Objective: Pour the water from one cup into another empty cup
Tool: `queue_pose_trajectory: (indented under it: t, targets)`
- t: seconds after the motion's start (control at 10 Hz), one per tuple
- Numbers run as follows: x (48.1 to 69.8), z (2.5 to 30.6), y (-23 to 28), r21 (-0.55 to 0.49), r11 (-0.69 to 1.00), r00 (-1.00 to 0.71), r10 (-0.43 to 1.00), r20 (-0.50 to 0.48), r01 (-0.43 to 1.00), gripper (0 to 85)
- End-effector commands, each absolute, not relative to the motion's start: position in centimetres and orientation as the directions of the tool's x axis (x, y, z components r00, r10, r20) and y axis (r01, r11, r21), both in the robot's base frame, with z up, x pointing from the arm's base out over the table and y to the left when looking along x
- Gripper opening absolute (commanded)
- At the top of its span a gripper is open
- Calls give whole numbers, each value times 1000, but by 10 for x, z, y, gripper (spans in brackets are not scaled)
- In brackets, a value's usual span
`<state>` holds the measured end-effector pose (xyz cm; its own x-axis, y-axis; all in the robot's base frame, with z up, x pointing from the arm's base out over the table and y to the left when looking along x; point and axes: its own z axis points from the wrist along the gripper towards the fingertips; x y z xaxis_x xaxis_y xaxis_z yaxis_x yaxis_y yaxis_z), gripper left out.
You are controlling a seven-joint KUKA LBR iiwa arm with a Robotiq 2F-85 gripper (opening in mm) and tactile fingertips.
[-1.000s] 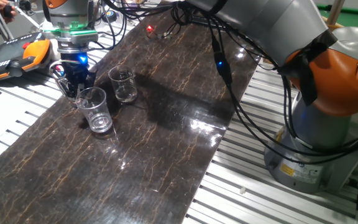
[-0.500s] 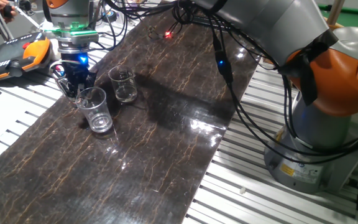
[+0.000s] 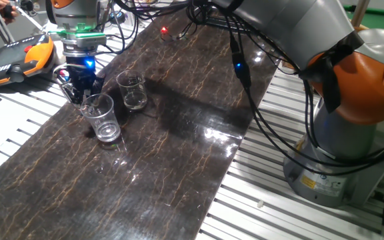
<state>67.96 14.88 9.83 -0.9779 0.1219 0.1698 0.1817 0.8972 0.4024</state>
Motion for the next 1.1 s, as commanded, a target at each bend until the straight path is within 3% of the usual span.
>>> queue_pose_trajectory:
  t: [0.0,1.0]
  targets:
    - [679,99,149,405,895,-977,124,173,185,7]
    - [679,101,150,405,887,-968,149,202,221,7]
